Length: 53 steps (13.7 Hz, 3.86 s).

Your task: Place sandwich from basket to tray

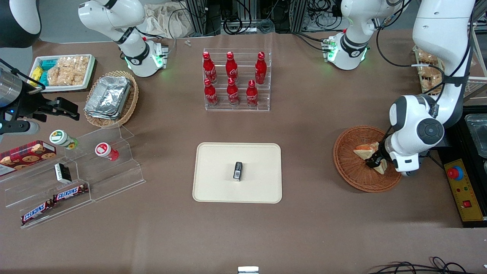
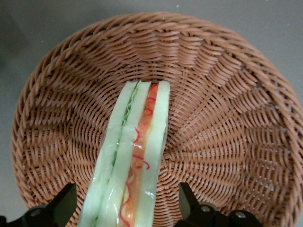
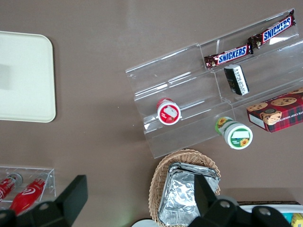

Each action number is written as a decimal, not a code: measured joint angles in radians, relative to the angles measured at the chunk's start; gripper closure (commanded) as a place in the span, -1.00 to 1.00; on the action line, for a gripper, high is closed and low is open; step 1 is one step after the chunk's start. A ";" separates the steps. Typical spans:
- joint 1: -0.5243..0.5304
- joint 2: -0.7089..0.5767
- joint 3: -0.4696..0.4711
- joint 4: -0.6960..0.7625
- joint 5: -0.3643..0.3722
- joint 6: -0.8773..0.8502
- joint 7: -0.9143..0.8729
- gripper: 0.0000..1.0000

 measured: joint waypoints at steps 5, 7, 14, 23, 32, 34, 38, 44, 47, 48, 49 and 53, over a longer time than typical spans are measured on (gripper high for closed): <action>-0.003 0.002 -0.004 0.012 0.000 0.010 -0.007 1.00; -0.005 -0.005 -0.005 0.034 0.000 -0.001 -0.007 1.00; -0.010 -0.101 -0.108 0.369 0.002 -0.491 0.173 1.00; -0.071 0.134 -0.399 0.841 0.063 -0.739 0.335 1.00; -0.315 0.518 -0.401 0.948 0.171 -0.475 0.240 1.00; -0.345 0.567 -0.401 0.951 0.190 -0.431 0.225 1.00; -0.367 0.617 -0.400 0.952 0.210 -0.373 0.219 -0.91; -0.367 0.613 -0.400 0.971 0.284 -0.329 0.218 -1.00; -0.331 0.503 -0.395 0.936 0.289 -0.343 0.215 -1.00; -0.294 0.435 -0.395 0.892 0.289 -0.349 0.215 -1.00; -0.247 0.351 -0.397 0.828 0.289 -0.354 0.217 -1.00; -0.086 -0.003 -0.398 0.542 0.164 -0.387 0.253 -1.00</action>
